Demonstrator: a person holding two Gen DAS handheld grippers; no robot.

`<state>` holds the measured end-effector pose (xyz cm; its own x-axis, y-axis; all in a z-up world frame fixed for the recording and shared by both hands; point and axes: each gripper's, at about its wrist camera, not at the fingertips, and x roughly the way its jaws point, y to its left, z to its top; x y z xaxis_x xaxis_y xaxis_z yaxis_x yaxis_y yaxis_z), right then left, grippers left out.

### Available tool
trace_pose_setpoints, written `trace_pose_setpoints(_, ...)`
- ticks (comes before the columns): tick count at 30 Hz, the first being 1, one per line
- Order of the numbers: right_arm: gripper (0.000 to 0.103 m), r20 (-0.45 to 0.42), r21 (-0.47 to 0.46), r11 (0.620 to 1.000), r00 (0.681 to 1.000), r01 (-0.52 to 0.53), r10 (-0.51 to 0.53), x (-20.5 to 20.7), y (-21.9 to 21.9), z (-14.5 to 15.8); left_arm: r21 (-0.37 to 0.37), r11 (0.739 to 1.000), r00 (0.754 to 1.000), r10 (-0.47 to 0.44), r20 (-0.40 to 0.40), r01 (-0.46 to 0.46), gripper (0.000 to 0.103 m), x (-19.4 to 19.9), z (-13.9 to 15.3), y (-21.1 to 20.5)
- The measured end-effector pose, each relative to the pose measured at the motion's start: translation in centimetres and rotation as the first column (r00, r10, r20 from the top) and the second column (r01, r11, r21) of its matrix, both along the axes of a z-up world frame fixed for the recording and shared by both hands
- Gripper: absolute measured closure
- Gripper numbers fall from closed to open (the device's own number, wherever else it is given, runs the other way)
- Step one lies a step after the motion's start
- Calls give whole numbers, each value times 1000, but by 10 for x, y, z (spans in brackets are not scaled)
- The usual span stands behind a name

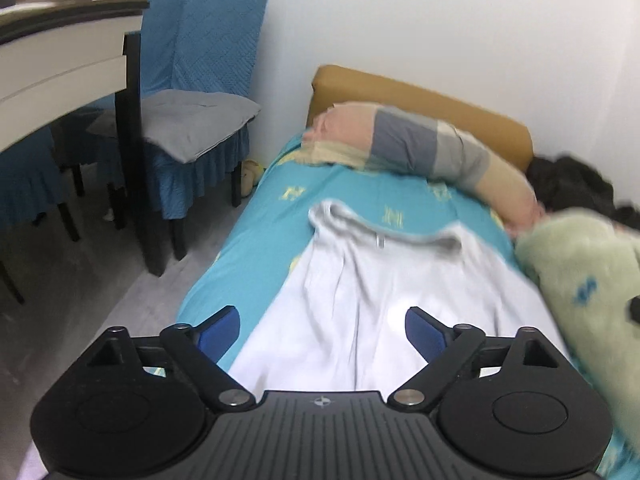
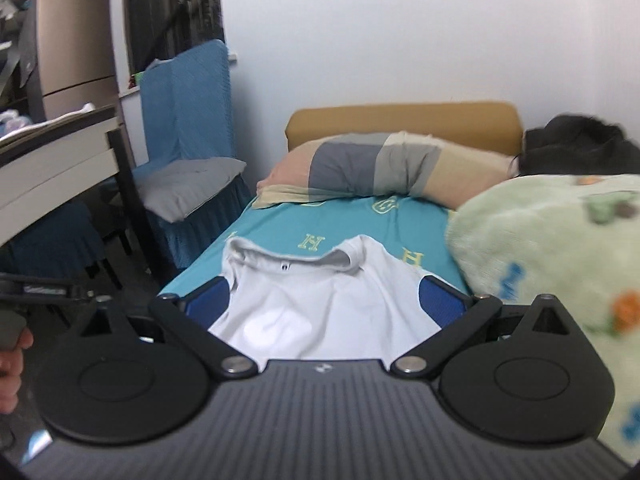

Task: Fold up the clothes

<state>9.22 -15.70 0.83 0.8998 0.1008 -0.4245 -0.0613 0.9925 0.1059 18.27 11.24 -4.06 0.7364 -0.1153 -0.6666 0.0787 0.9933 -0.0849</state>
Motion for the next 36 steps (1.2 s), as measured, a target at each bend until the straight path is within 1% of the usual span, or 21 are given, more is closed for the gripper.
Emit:
trace_pose_setpoints(1, 0, 5, -2, 1000, 1000, 3, -3, -22, 2, 0, 18, 1000, 1000, 0, -21, 0, 21, -10, -2, -2)
trace_pose_setpoints(2, 0, -3, 15, 1000, 1000, 3, -3, -42, 3, -1, 36, 999, 999, 2, -45, 0, 21, -19, -4, -3)
trace_pose_setpoints(3, 0, -24, 43, 999, 1000, -1, 2, -60, 4, -3, 38, 999, 997, 4, -80, -1, 23, -25, -6, -5)
trace_pose_setpoints(4, 0, -45, 74, 997, 999, -8, 11, -74, 3, -6, 33, 999, 995, 1, -95, 2, 26, -28, -8, -6)
trace_pose_setpoints(5, 0, -63, 99, 995, 998, -17, 24, -86, 3, -8, 27, 1000, 994, -3, -108, 6, 27, -30, -9, -7)
trace_pose_setpoints(6, 0, -71, 118, 993, 997, -29, 37, -98, 3, -10, 29, 1000, 995, -7, -101, 10, 27, -34, -10, -9)
trace_pose_setpoints(9, 0, -31, 124, 992, 999, -31, 35, -122, -2, -21, 59, 997, 998, -50, -48, 53, 27, -38, -19, -18)
trace_pose_setpoints(11, 0, -38, 142, 990, 999, 0, 5, -126, -8, -31, 91, 992, 996, -91, -28, 93, 29, -37, -28, -24)
trace_pose_setpoints(14, 0, -79, 201, 979, 997, 27, -12, -118, -21, -46, 123, 984, 991, -131, -9, 131, 32, -34, -45, -29)
trace_pose_setpoints(18, 0, -107, 216, 975, 994, 57, -35, -102, -28, -66, 174, 970, 984, -178, 18, 172, 34, -28, -71, -36)
trace_pose_setpoints(20, 0, -124, 230, 971, 991, 68, -40, -94, -32, -75, 209, 959, 980, -199, 14, 191, 38, -18, -86, -39)
trace_pose_setpoints(21, 0, -135, 240, 968, 990, 72, -40, -90, -34, -79, 233, 951, 978, -208, -2, 203, 44, -14, -94, -42)
trace_pose_setpoints(22, 0, -146, 249, 965, 988, 76, -40, -86, -36, -83, 259, 941, 975, -220, -19, 218, 55, -11, -101, -45)
trace_pose_setpoints(24, 0, -161, 266, 961, 986, 81, -39, -78, -40, -91, 293, 923, 968, -250, -32, 248, 67, -5, -114, -50)
trace_pose_setpoints(25, 0, -155, 268, 961, 987, 74, -33, -77, -40, -92, 306, 918, 967, -254, -34, 252, 77, -4, -117, -50)
trace_pose_setpoints(26, 0, -150, 269, 961, 988, 69, -29, -75, -40, -92, 319, 913, 966, -257, -37, 255, 83, -3, -119, -51)
trace_pose_setpoints(27, 0, -146, 269, 961, 989, 66, -27, -73, -41, -93, 324, 914, 968, -249, -33, 246, 94, -2, -119, -49)
trace_pose_setpoints(29, 0, -146, 300, 952, 989, 65, -22, -70, -43, -94, 277, 942, 979, -203, 17, 191, 95, 1, -107, -39)
trace_pose_setpoints(31, 0, -162, 340, 938, 987, 72, -17, -68, -45, -98, 185, 976, 989, -128, 71, 113, 96, 8, -84, -21)
trace_pose_setpoints(33, 0, -177, 373, 924, 984, 78, -12, -66, -47, -103, 155, 987, 994, -55, 95, 40, 97, 33, -68, 2)
trace_pose_setpoints(36, 0, -164, 374, 924, 986, 75, -14, -62, -46, -108, 113, 991, 991, 55, 126, -69, 97, 72, -43, 36)
